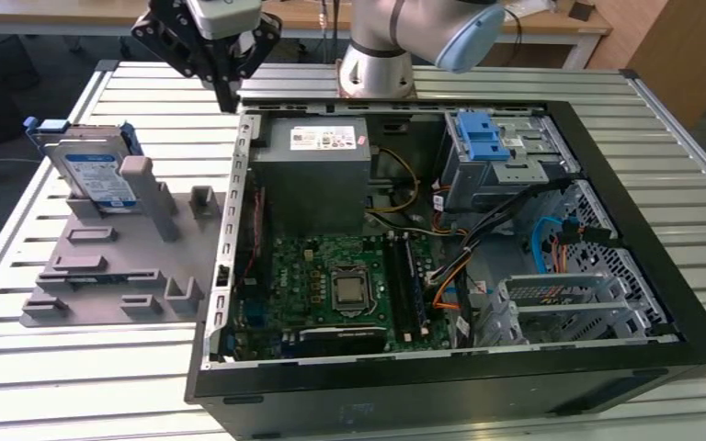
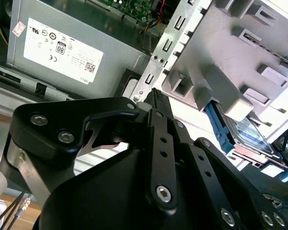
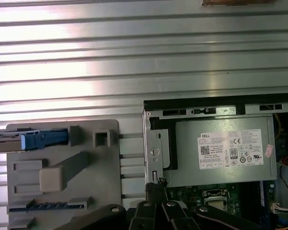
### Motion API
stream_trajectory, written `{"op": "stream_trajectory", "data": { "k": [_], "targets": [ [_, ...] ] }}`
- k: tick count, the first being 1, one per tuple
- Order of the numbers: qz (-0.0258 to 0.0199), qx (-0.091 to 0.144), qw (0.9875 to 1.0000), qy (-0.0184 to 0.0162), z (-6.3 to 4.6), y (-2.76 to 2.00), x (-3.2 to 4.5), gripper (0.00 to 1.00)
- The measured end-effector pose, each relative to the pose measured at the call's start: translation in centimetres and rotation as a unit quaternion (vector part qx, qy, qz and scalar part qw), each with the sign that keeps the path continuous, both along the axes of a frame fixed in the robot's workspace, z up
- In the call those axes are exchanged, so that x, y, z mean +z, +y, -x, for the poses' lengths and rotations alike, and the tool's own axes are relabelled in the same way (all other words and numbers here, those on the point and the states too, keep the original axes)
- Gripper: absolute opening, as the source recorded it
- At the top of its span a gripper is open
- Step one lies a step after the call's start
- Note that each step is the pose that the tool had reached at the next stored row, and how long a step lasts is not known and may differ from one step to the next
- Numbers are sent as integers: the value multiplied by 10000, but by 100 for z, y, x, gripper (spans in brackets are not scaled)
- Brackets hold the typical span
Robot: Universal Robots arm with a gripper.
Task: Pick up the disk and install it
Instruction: 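Reach for the disk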
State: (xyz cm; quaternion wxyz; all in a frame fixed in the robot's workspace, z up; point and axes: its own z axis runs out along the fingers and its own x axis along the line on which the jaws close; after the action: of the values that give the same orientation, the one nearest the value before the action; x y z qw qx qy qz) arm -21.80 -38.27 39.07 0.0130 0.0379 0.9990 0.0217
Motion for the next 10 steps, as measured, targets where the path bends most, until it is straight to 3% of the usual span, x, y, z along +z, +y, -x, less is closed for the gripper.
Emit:
{"op": "stream_trajectory", "data": {
  "k": [10],
  "targets": [
    [-1,0,10000,0,79,37,-3,11]
  ]
}}
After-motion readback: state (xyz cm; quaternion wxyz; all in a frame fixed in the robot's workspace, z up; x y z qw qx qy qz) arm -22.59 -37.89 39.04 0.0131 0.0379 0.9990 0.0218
